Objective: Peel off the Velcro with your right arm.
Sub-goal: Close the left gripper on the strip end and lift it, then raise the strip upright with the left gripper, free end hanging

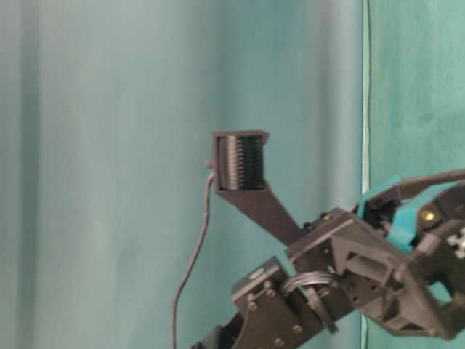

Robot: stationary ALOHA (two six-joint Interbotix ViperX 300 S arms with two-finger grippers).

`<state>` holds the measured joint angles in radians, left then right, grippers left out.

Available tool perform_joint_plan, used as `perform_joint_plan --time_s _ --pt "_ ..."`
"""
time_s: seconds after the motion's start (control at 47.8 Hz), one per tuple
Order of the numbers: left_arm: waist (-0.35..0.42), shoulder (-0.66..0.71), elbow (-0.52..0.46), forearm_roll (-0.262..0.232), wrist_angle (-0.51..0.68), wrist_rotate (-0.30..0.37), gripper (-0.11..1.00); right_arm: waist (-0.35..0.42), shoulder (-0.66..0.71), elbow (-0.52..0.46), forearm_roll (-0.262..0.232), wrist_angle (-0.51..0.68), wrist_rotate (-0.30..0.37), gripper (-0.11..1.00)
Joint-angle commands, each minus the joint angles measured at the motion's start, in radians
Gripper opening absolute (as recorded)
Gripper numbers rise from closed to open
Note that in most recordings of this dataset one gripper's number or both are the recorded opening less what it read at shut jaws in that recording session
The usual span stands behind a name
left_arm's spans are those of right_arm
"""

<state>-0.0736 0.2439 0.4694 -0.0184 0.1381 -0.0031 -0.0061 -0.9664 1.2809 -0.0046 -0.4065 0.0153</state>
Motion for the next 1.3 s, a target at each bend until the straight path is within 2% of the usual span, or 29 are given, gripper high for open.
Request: perform_joint_plan --time_s 0.0,0.67,0.775,0.88,0.942,1.277 --pt "0.009 0.0 -0.011 0.0 -0.021 0.0 0.56 -0.002 0.006 -0.012 0.0 -0.014 0.0 0.45" --pt "0.017 0.035 -0.008 0.0 -0.038 -0.006 0.54 -0.002 0.006 -0.011 0.0 -0.015 0.002 0.45" --pt "0.023 0.035 -0.008 0.0 -0.037 -0.008 0.45 -0.002 0.005 -0.011 0.0 -0.015 0.003 0.45" --pt "0.029 0.034 -0.008 -0.002 -0.032 -0.006 0.2 -0.002 0.005 -0.009 0.0 -0.015 0.008 0.45" --pt "0.031 0.034 -0.008 0.0 -0.031 -0.006 0.1 -0.002 0.005 -0.008 -0.002 -0.015 0.008 0.45" --pt "0.029 -0.025 -0.008 -0.002 -0.003 -0.011 0.1 -0.002 0.003 -0.008 -0.006 -0.02 0.008 0.45"
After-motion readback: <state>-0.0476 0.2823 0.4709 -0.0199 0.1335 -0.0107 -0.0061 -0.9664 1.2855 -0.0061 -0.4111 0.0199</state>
